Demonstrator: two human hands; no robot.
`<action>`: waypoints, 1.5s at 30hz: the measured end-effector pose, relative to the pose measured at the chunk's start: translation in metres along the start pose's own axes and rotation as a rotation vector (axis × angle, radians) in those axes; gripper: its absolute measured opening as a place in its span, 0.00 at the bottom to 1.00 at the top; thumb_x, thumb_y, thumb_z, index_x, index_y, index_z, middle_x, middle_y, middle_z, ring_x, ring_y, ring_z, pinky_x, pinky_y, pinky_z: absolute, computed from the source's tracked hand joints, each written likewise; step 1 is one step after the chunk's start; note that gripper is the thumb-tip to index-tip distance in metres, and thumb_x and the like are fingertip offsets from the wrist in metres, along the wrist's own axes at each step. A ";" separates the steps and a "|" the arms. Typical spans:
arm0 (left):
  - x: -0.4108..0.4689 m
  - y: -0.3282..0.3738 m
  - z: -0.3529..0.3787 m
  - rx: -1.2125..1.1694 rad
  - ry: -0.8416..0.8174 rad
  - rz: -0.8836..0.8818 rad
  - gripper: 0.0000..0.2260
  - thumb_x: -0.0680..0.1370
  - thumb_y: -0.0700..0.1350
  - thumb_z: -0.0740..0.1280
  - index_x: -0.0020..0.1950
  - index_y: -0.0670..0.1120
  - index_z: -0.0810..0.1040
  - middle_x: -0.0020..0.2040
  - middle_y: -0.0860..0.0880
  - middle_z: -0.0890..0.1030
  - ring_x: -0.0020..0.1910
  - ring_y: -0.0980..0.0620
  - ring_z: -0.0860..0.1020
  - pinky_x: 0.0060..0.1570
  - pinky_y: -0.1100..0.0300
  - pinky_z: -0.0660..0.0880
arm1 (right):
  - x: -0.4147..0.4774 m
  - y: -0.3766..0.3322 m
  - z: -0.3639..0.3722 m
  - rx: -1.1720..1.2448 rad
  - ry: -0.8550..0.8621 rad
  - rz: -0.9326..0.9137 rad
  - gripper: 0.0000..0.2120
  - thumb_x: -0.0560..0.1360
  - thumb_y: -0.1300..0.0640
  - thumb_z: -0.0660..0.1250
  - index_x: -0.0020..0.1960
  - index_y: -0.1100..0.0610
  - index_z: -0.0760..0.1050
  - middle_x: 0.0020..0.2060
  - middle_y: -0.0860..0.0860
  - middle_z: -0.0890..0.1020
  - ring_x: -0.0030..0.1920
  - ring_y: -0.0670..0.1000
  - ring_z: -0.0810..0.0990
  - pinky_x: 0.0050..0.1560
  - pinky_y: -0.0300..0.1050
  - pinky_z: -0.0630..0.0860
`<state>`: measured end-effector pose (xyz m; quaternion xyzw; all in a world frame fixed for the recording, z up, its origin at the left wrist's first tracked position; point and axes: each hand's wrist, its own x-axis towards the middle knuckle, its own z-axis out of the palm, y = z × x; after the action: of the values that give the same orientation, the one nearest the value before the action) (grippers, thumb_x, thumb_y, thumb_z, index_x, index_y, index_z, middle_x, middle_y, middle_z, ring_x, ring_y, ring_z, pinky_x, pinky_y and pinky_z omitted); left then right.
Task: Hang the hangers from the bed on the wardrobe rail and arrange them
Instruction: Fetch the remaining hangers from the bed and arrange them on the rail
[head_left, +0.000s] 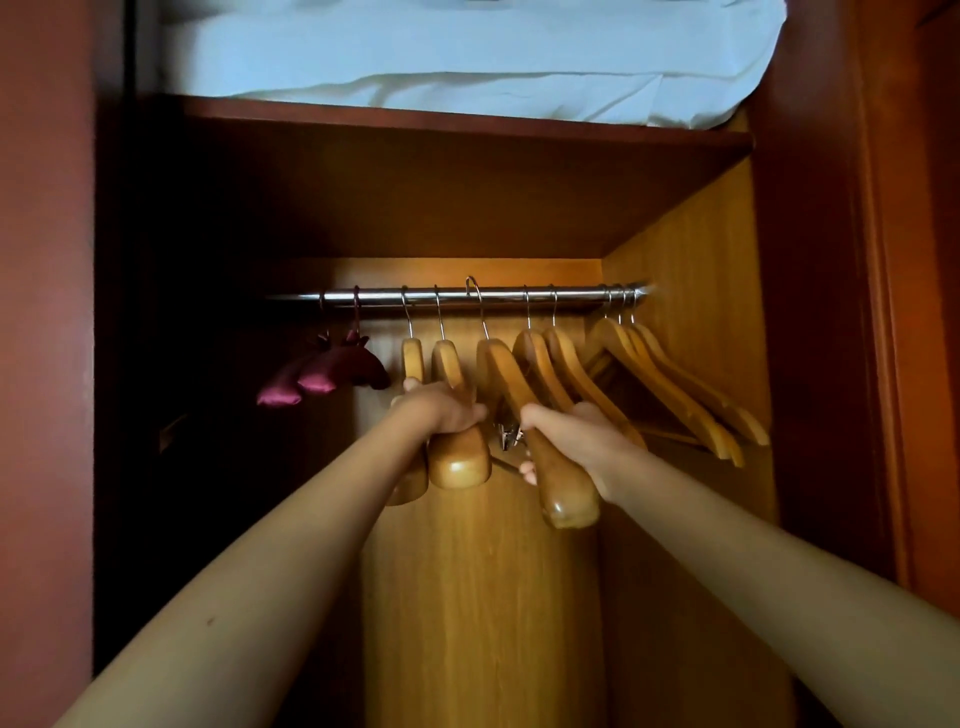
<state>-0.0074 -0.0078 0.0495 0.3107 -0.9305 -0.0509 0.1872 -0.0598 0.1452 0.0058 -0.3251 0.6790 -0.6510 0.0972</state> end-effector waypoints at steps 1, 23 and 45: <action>0.000 -0.001 -0.001 0.004 -0.009 -0.006 0.27 0.78 0.60 0.56 0.73 0.46 0.65 0.70 0.41 0.66 0.71 0.38 0.61 0.68 0.45 0.65 | 0.004 -0.006 0.003 -0.009 0.008 -0.024 0.06 0.71 0.57 0.68 0.43 0.60 0.77 0.26 0.54 0.82 0.28 0.52 0.82 0.33 0.45 0.81; 0.007 -0.030 -0.004 0.059 -0.047 0.003 0.32 0.76 0.65 0.56 0.72 0.43 0.67 0.68 0.39 0.69 0.70 0.40 0.63 0.67 0.49 0.65 | 0.064 -0.005 0.059 -0.013 0.128 -0.001 0.10 0.71 0.54 0.67 0.48 0.58 0.72 0.42 0.54 0.78 0.44 0.55 0.77 0.49 0.48 0.74; 0.012 0.056 0.000 -0.192 0.417 0.236 0.18 0.78 0.47 0.60 0.65 0.40 0.69 0.61 0.38 0.76 0.61 0.40 0.74 0.58 0.53 0.70 | 0.045 -0.014 -0.026 -0.902 0.493 -0.755 0.08 0.77 0.60 0.59 0.53 0.56 0.75 0.49 0.53 0.79 0.49 0.54 0.78 0.42 0.43 0.73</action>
<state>-0.0477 0.0303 0.0656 0.1844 -0.8926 -0.0516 0.4082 -0.1040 0.1417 0.0356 -0.3918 0.7274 -0.3462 -0.4444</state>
